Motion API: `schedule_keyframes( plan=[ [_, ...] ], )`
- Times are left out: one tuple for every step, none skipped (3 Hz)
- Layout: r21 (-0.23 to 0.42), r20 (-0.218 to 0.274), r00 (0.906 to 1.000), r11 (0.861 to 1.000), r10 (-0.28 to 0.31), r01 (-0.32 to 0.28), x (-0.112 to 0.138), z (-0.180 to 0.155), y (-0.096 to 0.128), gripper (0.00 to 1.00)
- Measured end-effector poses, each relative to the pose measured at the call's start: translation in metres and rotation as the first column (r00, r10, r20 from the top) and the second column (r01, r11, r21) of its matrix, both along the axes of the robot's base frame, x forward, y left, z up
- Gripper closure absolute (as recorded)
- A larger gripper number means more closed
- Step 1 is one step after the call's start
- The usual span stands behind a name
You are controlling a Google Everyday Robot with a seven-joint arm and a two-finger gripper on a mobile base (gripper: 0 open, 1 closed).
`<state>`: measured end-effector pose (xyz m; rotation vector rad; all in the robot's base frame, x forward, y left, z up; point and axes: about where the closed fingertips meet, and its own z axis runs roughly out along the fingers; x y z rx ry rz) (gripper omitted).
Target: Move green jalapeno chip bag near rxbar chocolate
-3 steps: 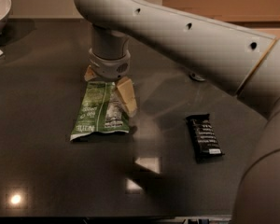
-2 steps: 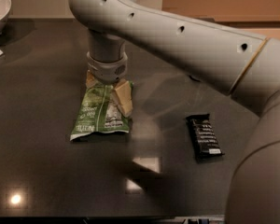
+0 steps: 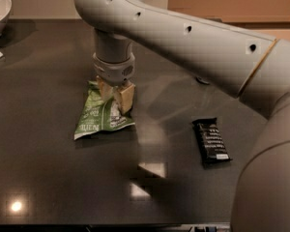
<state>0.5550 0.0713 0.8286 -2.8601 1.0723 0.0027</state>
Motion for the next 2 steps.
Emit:
schedule_keyframes(
  plan=[
    [0.011,-0.005,0.9995,0.999,-0.032,0.032,-0.003,0.009,-0.014,0.87],
    [0.024,-0.009,0.996,0.996,-0.089,0.089,-0.006,0.021,-0.035,1.0]
  ],
)
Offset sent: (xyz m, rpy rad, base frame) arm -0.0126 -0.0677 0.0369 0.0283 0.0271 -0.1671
